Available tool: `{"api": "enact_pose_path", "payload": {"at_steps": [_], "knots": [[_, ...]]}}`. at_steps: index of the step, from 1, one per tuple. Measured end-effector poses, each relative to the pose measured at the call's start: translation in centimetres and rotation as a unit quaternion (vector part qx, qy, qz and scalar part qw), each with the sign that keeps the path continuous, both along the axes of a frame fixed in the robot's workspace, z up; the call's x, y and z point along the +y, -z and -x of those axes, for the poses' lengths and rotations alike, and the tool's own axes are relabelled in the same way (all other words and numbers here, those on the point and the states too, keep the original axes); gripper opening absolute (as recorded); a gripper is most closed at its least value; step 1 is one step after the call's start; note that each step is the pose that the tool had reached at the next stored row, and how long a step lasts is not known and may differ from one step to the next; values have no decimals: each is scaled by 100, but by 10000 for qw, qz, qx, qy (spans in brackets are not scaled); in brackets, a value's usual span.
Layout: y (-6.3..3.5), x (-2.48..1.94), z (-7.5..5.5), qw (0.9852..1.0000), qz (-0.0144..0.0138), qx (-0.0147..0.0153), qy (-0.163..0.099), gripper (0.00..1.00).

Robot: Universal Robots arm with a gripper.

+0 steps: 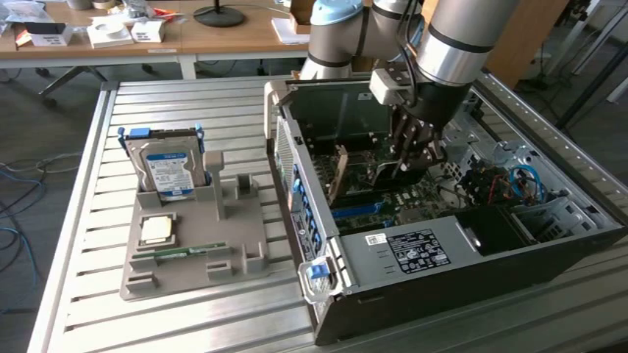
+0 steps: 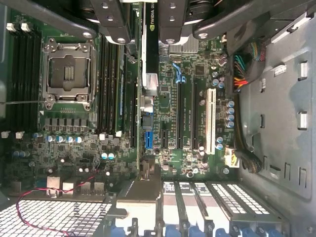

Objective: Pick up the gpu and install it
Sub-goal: 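Insert the gpu into the slot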

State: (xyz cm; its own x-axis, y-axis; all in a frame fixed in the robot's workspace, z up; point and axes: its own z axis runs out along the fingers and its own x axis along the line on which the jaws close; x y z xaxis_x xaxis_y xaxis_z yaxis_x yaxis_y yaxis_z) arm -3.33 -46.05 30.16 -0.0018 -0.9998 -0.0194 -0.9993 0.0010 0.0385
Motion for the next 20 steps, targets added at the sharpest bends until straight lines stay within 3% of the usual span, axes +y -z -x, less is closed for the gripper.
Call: {"api": "enact_pose_path", "payload": {"at_steps": [2,7,14,18,20], "knots": [[3,0,6,10000,-1,-10,1,26],[14,0,32,10000,0,-74,-1,26],[31,1,51,10000,-3,-77,-1,26],[55,1,73,9999,-1,-107,-1,26],[56,0,74,9999,0,-108,-1,26]]}}
